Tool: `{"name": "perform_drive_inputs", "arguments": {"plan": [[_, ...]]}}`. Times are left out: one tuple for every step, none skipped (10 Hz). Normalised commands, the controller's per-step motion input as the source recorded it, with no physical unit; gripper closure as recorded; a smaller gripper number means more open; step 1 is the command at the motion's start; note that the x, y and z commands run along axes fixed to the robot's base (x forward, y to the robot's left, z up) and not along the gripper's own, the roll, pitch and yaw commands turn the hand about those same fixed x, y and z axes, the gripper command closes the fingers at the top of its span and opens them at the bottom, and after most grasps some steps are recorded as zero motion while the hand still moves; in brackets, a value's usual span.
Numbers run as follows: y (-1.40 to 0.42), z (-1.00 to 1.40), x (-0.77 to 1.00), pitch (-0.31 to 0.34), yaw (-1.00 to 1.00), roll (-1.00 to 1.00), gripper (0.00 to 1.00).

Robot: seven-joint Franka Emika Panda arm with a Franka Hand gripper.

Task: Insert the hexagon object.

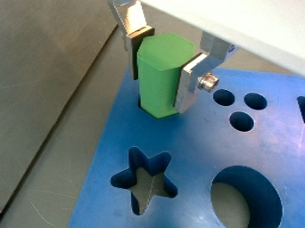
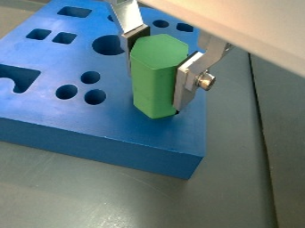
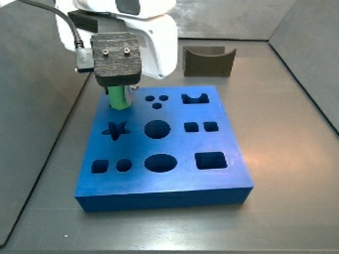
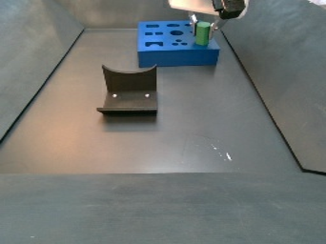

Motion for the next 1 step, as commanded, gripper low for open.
{"name": "perform_drive_inputs", "arguments": {"plan": [[0.00,0.00,0.00,0.000,0.00,0.00,1.00]]}}
